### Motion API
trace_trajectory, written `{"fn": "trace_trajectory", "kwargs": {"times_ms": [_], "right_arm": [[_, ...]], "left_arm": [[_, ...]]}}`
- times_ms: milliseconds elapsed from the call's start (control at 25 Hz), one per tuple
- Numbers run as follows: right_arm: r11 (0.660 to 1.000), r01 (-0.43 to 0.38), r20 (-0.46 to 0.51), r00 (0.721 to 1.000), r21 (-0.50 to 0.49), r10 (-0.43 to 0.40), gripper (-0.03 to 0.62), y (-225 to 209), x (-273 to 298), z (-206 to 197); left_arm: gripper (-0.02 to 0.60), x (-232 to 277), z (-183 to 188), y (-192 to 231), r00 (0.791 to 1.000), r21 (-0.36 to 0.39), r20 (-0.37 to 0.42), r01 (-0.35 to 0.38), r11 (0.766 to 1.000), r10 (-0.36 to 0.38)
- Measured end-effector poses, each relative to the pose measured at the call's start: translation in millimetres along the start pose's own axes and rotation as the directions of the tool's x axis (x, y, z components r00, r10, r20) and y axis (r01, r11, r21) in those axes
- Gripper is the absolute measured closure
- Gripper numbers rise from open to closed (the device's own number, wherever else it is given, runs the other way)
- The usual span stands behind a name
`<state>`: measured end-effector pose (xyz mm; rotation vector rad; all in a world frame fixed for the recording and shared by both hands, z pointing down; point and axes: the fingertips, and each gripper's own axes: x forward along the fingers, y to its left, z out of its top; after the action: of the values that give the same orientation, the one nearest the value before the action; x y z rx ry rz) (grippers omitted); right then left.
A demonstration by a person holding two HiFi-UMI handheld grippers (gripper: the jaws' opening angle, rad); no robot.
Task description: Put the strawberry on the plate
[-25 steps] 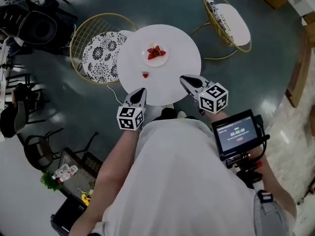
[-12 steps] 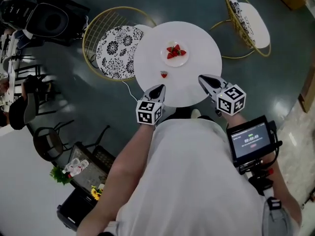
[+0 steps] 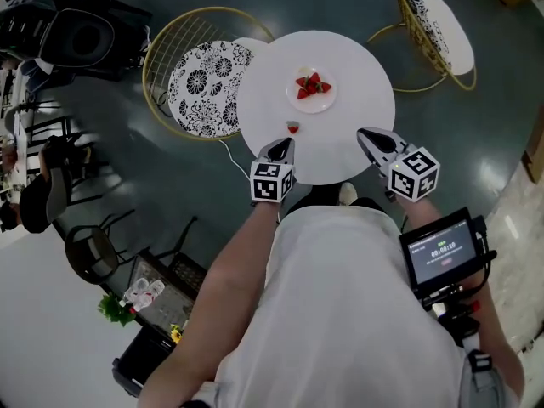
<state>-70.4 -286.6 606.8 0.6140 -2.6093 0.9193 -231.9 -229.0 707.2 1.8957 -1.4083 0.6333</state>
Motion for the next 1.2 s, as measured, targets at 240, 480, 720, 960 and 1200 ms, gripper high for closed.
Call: {"fn": "trace_trajectory", "kwargs": {"times_ms": [240, 480, 720, 960, 1200], "right_arm": [[0.999, 0.035, 0.002, 0.999, 0.019, -0.035, 0.588, -4.0, -2.6, 2.6], [0.997, 0.063, 0.003, 0.998, 0.040, -0.063, 0.588, -6.7, -3.5, 2.4], [0.995, 0.087, 0.005, 0.996, 0.057, -0.087, 0.586, -8.9, -4.4, 3.5], [0.991, 0.117, 0.013, 0.993, 0.071, -0.118, 0.588, -15.7, -9.5, 3.0], [0.986, 0.144, 0.010, 0.989, 0.087, -0.146, 0.586, -21.2, -16.5, -4.5]], "left_arm": [[0.574, 14.3, -2.7, 1.0, 0.997, 0.003, -0.052, 0.049, 0.999, -0.049], [0.572, 24.6, 0.7, 3.4, 0.994, 0.037, -0.090, 0.065, 0.997, -0.061], [0.514, 36.9, 1.8, 7.3, 0.989, 0.073, -0.140, 0.061, 0.995, -0.050], [0.448, 49.5, -2.1, 12.4, 0.982, 0.115, -0.188, 0.044, 0.992, -0.022], [0.440, 58.7, -7.5, 16.7, 0.975, 0.124, -0.220, 0.028, 0.992, 0.000]]}}
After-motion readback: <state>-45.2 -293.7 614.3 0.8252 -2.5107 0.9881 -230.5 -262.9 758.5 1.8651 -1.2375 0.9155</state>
